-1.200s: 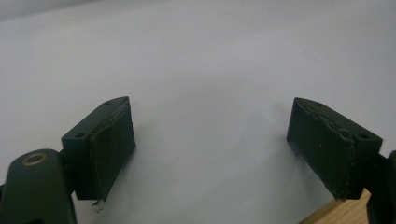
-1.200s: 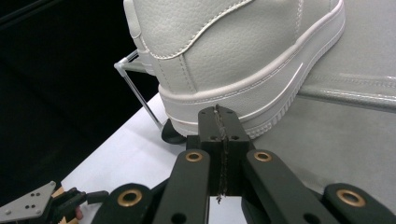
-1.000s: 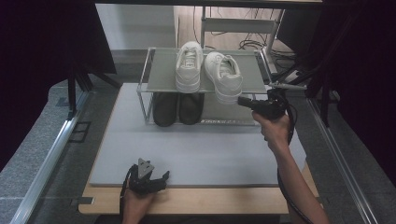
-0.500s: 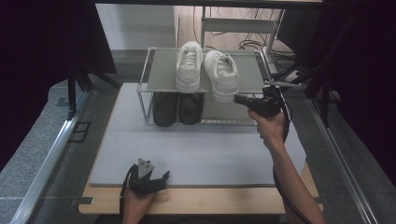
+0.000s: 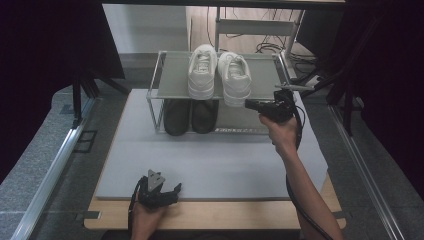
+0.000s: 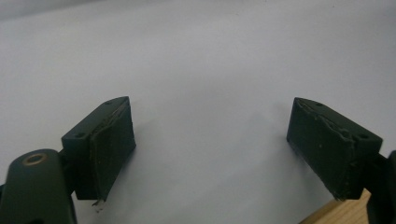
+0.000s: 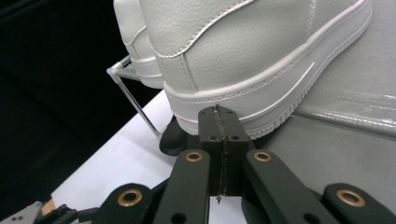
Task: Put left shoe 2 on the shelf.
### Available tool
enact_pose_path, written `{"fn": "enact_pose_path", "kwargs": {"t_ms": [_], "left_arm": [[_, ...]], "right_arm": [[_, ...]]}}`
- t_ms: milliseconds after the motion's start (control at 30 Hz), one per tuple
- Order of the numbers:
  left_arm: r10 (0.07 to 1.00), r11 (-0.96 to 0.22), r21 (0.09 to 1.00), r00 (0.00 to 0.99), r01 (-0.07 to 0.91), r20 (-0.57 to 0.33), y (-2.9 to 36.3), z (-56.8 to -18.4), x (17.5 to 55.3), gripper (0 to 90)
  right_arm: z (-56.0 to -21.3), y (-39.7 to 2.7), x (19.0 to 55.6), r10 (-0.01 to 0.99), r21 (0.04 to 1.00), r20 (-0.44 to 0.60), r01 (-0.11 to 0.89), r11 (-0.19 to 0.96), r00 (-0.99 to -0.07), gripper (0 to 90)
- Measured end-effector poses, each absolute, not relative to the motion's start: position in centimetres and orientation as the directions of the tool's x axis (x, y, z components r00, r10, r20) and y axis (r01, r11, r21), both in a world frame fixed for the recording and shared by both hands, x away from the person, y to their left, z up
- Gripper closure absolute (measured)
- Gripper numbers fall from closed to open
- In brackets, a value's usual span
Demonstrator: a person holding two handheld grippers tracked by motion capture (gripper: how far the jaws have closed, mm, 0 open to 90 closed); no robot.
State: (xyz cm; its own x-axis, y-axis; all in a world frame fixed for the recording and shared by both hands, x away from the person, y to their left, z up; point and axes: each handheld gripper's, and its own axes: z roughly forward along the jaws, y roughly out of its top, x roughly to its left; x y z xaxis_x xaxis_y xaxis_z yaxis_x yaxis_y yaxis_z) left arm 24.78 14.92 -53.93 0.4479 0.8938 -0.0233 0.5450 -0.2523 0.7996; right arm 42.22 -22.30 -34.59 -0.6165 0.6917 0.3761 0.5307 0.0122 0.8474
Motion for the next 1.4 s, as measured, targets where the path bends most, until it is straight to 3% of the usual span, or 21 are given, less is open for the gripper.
{"fn": "enact_pose_path", "kwargs": {"t_ms": [1400], "left_arm": [[0.893, -0.255, 0.8, 0.449, 0.544, -0.02, 14.9, -53.9, 24.8, 14.8]], "right_arm": [[-34.7, -19.5, 43.5, 0.674, 0.847, 0.383, 0.531, 0.016, -0.632, 89.9]]}}
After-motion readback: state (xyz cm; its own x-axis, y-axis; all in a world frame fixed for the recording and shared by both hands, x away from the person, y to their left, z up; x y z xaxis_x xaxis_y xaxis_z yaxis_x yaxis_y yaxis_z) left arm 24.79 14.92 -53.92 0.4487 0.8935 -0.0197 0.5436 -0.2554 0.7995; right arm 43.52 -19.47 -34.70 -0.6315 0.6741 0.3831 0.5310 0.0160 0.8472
